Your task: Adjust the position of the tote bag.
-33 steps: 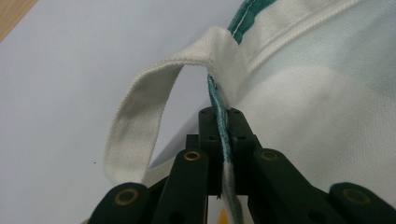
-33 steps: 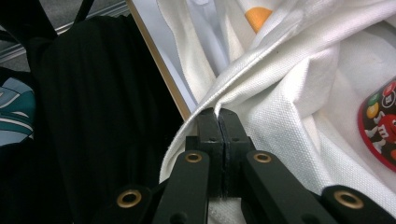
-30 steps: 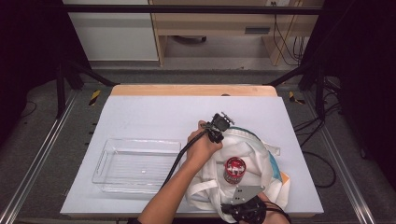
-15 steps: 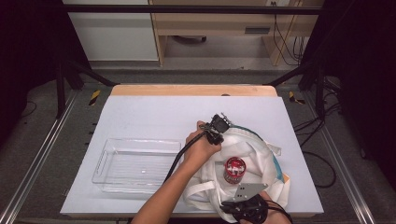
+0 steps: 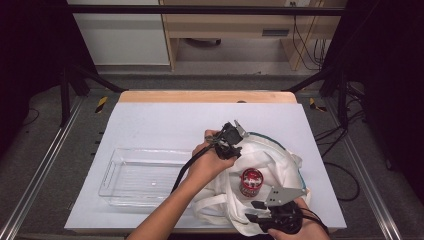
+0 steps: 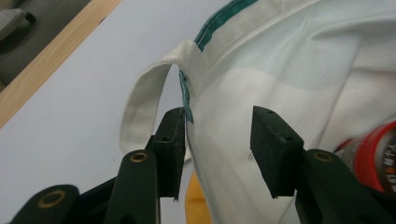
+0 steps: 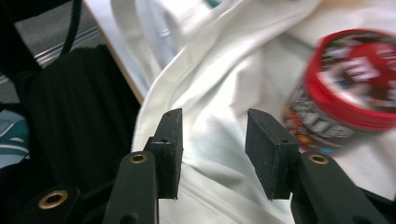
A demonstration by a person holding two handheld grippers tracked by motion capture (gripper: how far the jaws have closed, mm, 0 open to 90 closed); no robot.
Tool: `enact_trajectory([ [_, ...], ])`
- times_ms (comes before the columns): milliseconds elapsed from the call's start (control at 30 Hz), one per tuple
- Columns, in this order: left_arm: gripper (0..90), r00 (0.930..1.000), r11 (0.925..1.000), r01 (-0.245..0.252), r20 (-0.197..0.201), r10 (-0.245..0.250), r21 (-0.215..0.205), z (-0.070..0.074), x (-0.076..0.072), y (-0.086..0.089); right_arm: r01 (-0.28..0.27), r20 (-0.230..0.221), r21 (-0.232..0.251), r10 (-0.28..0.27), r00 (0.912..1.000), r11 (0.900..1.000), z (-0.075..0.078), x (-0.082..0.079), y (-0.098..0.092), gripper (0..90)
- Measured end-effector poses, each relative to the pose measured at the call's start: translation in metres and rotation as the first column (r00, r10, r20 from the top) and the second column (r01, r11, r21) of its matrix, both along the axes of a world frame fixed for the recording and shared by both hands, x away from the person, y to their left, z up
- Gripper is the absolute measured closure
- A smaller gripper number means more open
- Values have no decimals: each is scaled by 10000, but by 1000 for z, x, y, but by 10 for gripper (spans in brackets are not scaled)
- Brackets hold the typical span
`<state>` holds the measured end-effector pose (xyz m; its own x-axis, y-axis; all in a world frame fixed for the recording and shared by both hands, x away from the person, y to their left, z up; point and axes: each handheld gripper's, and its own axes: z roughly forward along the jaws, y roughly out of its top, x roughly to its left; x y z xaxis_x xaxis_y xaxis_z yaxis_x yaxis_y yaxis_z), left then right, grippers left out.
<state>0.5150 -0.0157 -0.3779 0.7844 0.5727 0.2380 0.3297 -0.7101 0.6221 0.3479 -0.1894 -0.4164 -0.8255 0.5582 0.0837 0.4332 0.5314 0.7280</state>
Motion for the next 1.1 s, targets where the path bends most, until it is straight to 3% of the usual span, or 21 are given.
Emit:
enact_trajectory([
  [167, 535, 9996, 9996, 154, 245, -148, -253, 11, -13, 10, 468, 383, 119, -473, 9981, 9988, 16, 3, -15, 561],
  [367, 515, 9995, 9979, 220, 257, -205, -606, 17, -26, 23, 1106, 878, 73, -1108, 9900, 9938, 34, 13, -30, 555],
  [600, 481, 9990, 9974, 395, 228, -382, -610, 23, -37, 36, 1628, 1235, -190, -1593, 9795, 9865, 51, 29, -42, 547],
  [1100, 391, 9988, 9960, 438, 231, -421, -785, 24, -48, 48, 1731, 1434, -731, -1614, 9764, 9822, 62, 53, -36, 513],
])
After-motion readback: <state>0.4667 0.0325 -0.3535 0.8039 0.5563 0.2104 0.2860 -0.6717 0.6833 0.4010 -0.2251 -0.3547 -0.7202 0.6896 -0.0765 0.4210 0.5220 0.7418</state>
